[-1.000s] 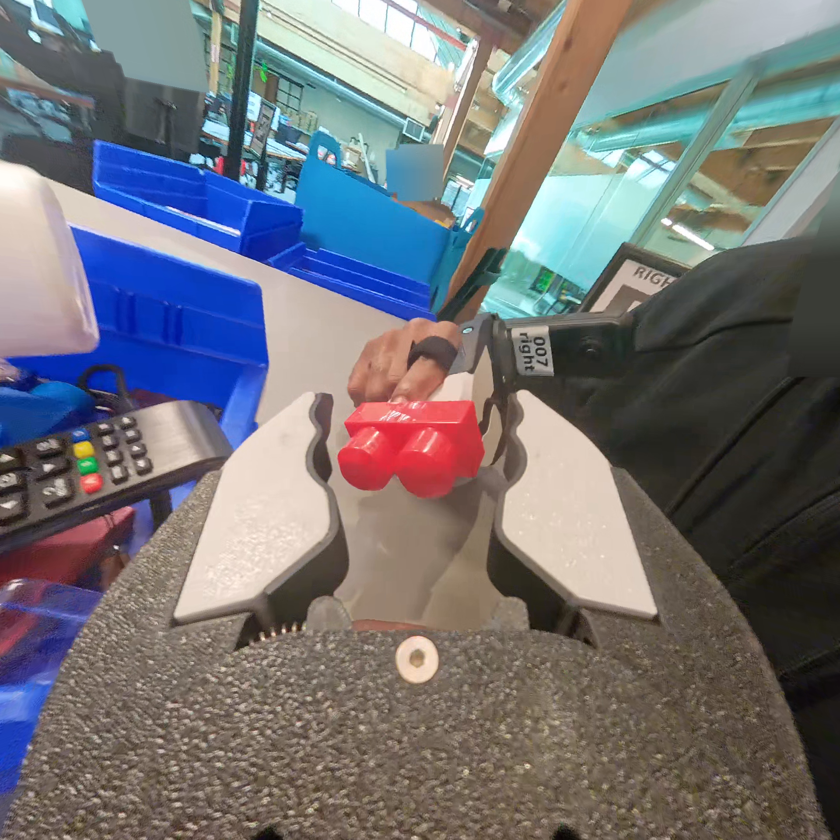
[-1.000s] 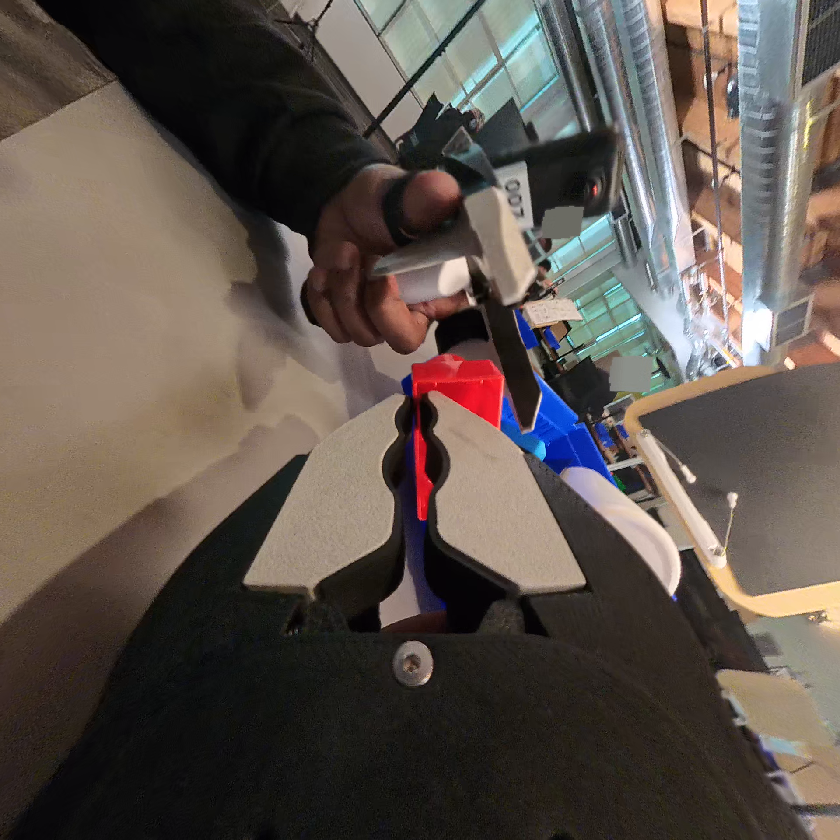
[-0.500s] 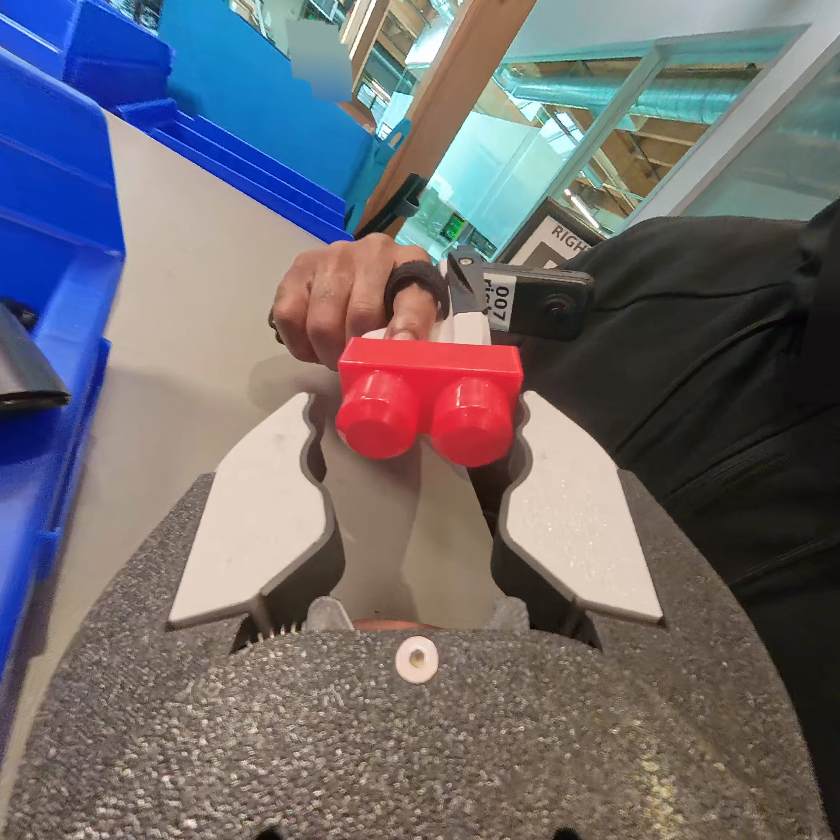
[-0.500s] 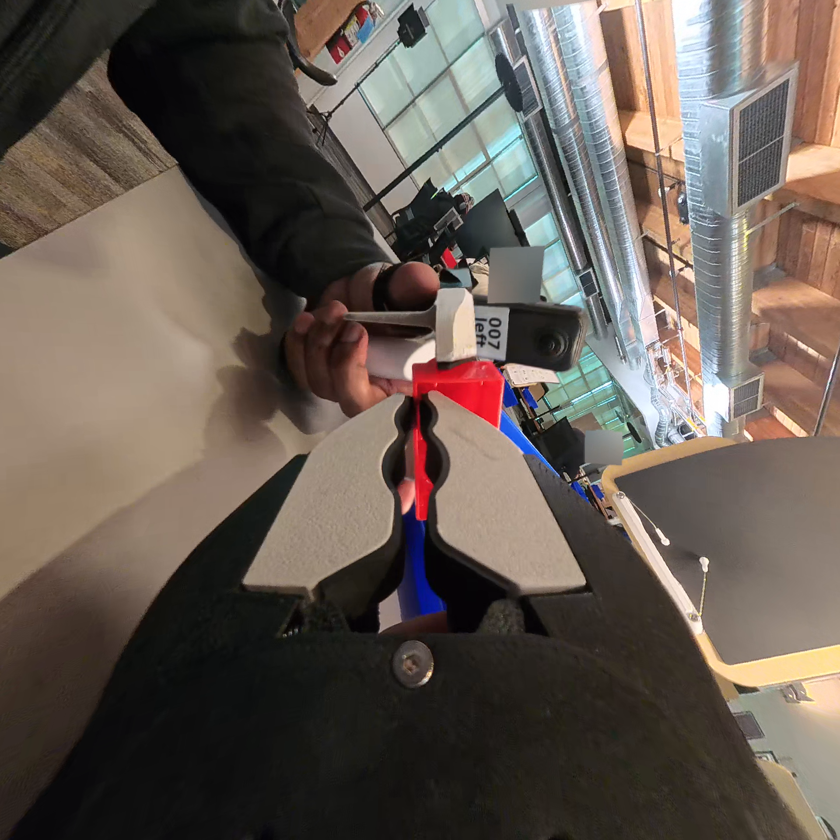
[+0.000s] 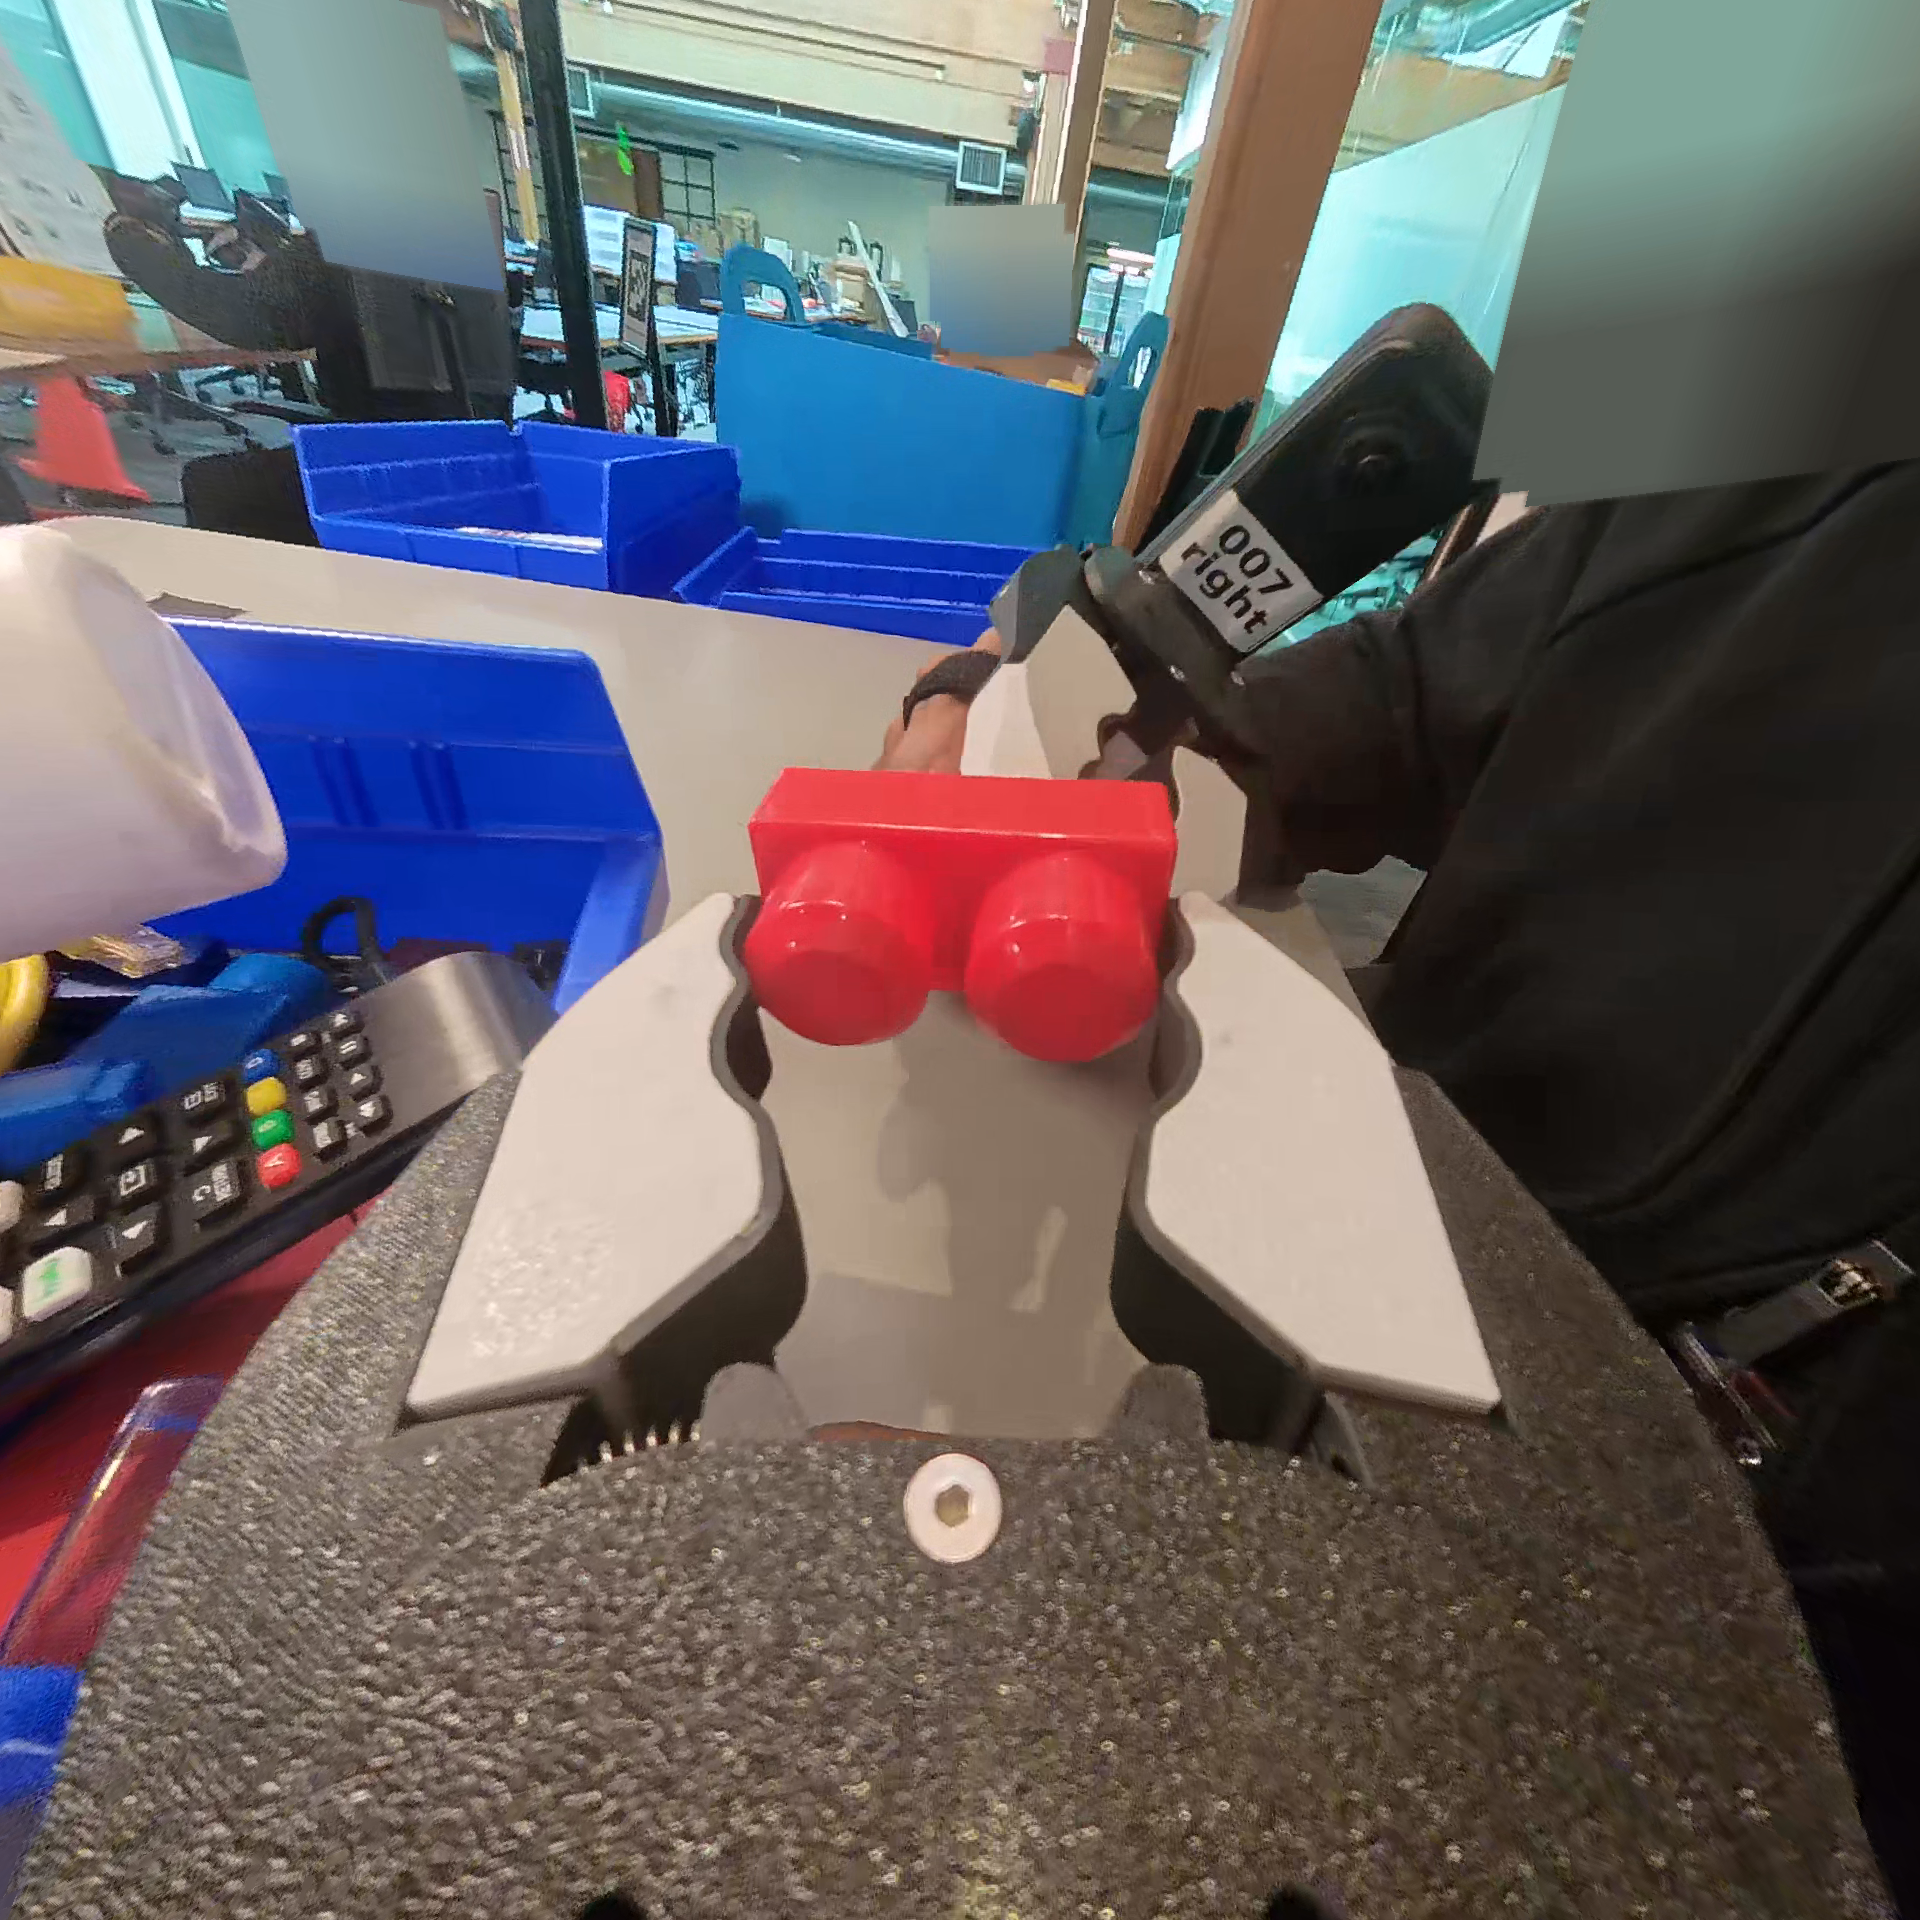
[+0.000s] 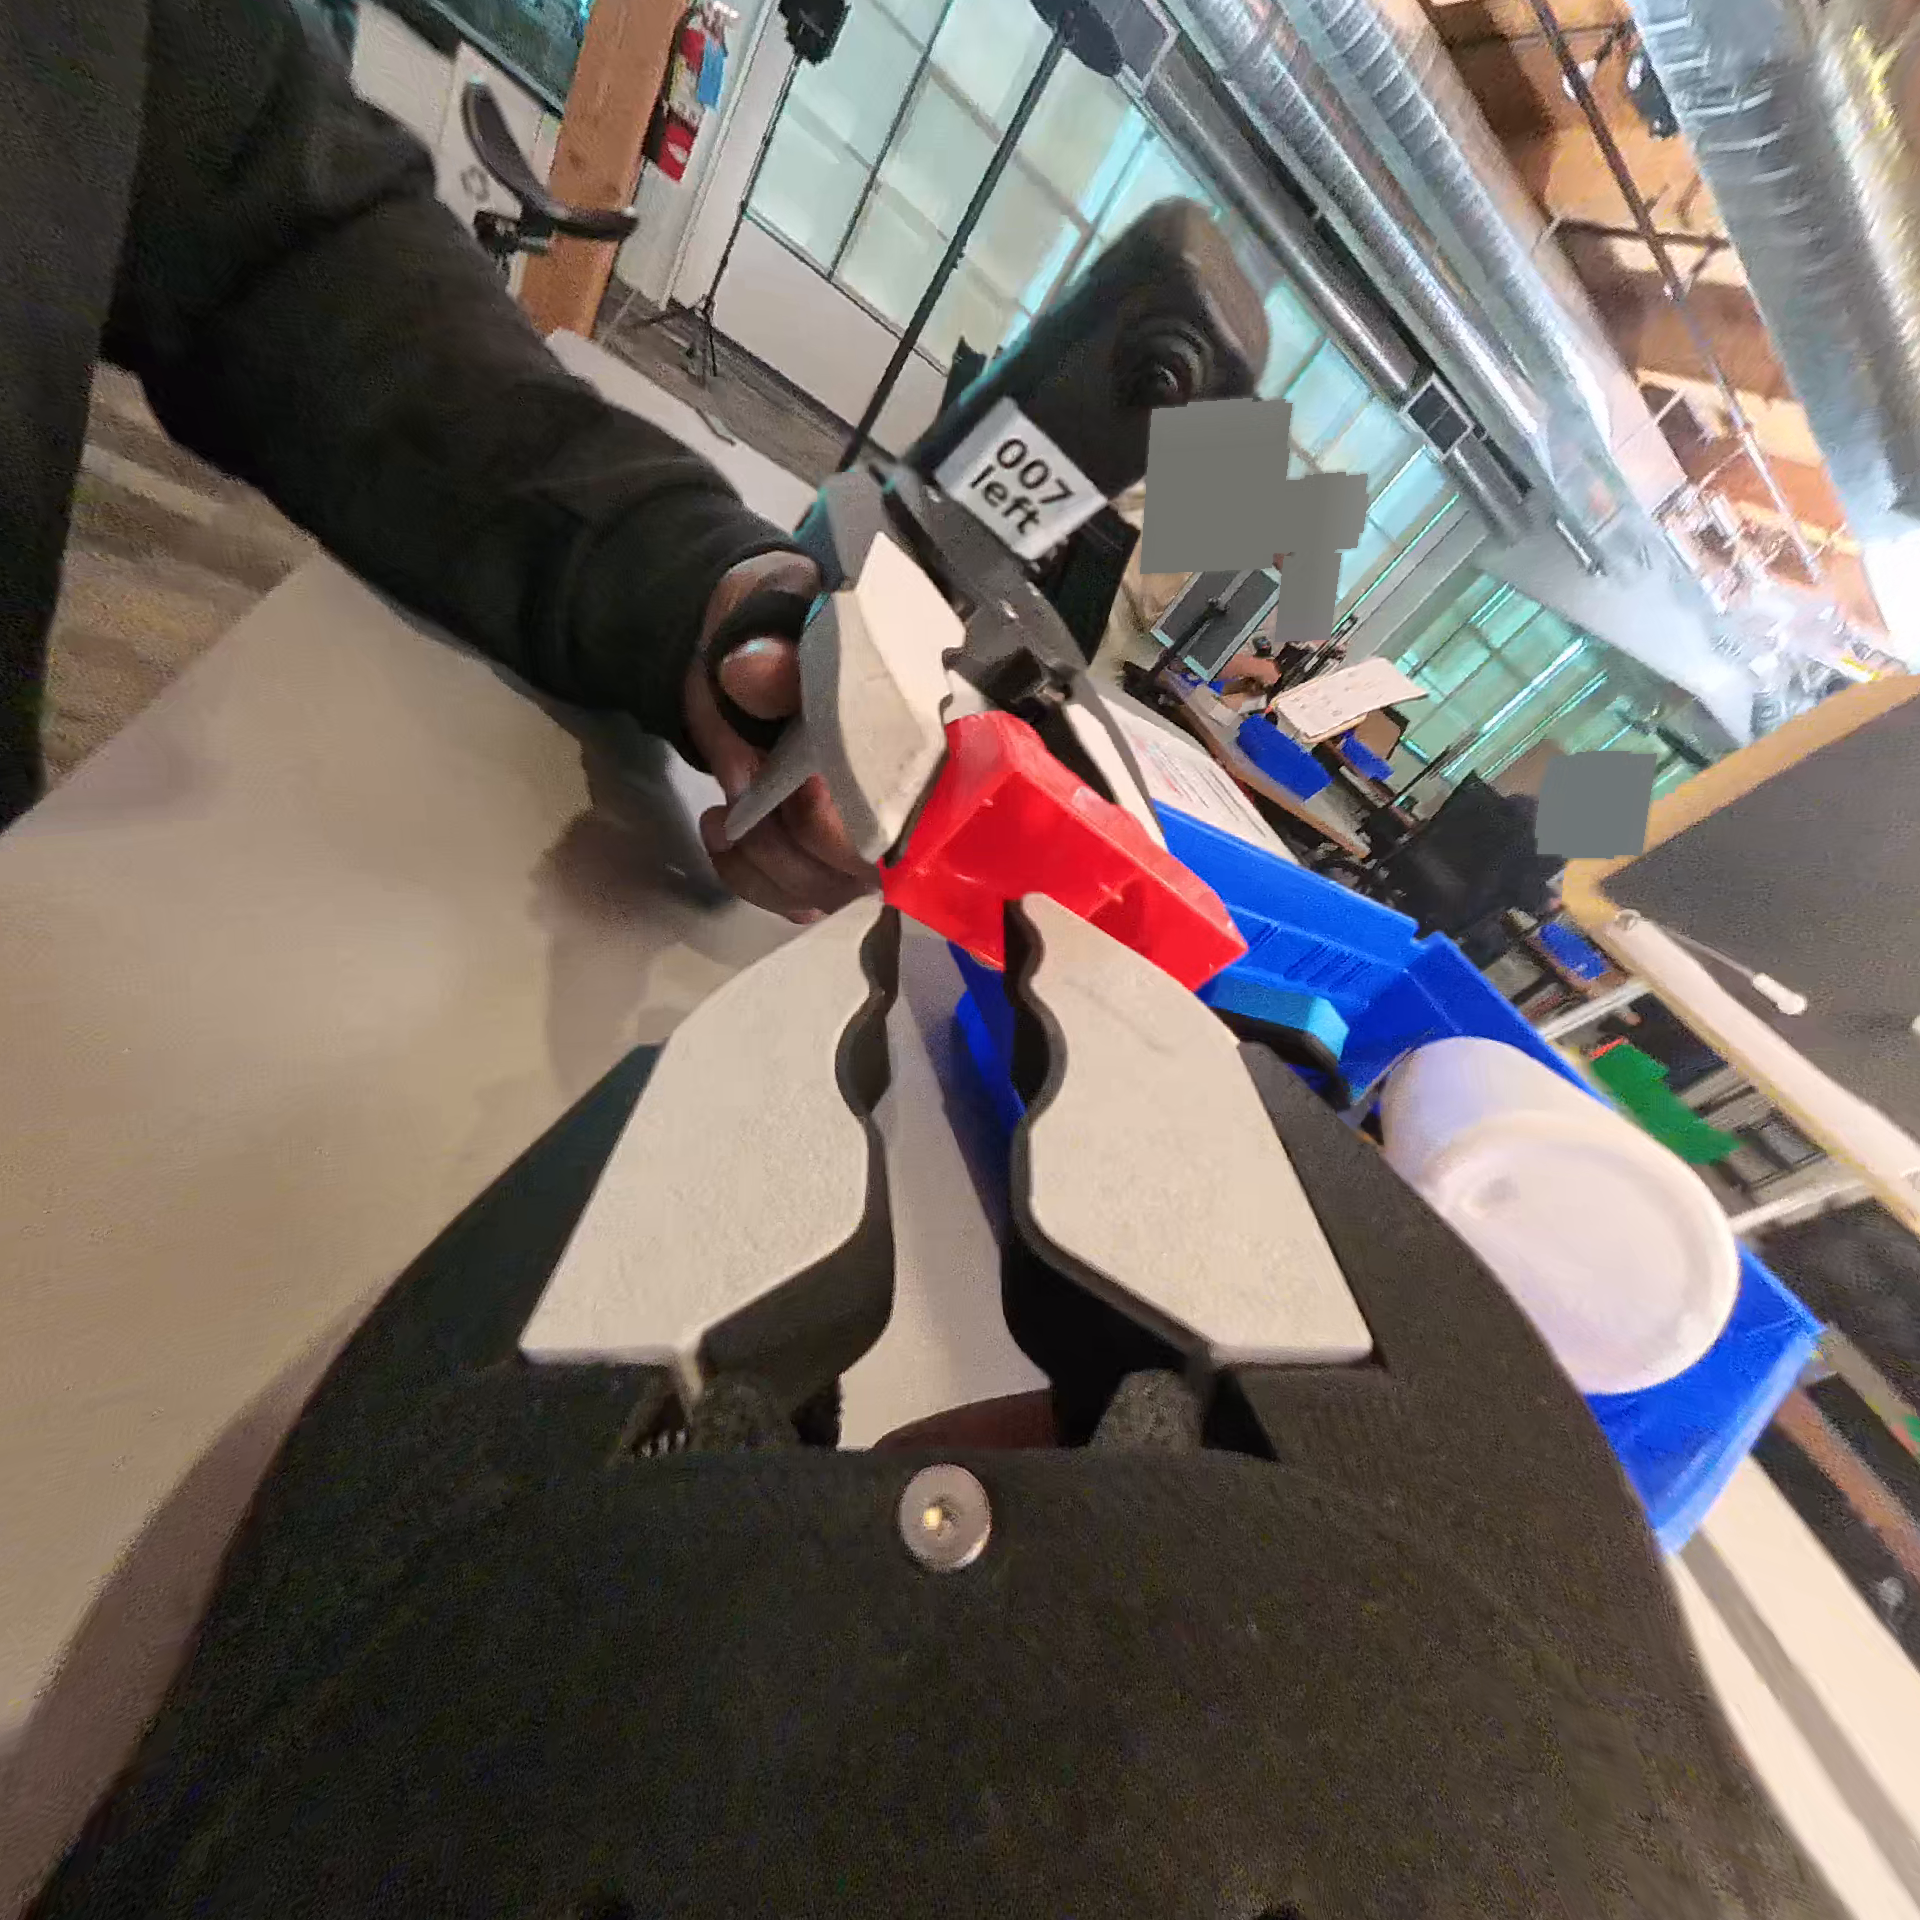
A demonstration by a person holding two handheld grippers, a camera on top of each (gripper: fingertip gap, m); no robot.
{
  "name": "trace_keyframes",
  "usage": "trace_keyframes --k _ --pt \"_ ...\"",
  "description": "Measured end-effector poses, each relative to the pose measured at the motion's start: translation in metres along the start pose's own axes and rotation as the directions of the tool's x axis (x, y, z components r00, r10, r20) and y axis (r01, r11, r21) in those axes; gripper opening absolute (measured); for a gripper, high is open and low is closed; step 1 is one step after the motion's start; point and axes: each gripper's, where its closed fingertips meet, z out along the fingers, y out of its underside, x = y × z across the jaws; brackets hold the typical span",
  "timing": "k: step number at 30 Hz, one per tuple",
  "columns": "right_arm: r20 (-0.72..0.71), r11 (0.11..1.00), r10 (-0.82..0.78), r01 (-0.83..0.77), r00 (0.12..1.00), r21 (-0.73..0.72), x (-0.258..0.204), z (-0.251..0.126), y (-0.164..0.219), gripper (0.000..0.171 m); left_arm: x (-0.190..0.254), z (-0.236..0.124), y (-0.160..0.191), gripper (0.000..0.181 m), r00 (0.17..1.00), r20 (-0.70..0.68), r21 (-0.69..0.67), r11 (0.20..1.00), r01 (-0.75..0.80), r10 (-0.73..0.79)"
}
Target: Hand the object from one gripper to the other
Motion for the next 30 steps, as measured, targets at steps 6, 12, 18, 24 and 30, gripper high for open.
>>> trace_keyframes --k 6,12,18,24,30 --pt "-0.067 0.979 0.2 -0.197 0.977 0.045 0.031 -0.01 -0.002 0.018 -0.002 -0.005 -0.009 0.073 0.997 -0.031 0.065 0.995 0.071 -0.069" --pt "0.082 0.888 0.458 -0.461 0.885 0.011 0.019 -0.003 0.003 0.023 0.003 0.001 -0.004 0.073 0.997 0.009 0.046 0.996 -0.081 0.08" --pt "0.137 0.851 0.517 -0.524 0.845 0.02 0.011 -0.001 -0.001 0.011 0.005 0.008 0.007 0.072 0.971 0.058 -0.033 0.973 -0.23 0.232" --pt "-0.022 0.981 0.195 -0.195 0.981 0.006 0.018 -0.003 0.001 0.005 0.004 0.003 0.004 0.08 0.997 0.002 -0.013 0.997 -0.08 0.08" --pt "-0.087 0.97 -0.242 0.24 0.966 -0.034 0.006 -0.003 -0.003 0.005 0.005 -0.004 -0.007 0.077 0.942 -0.149 0.028 0.951 0.307 -0.3"
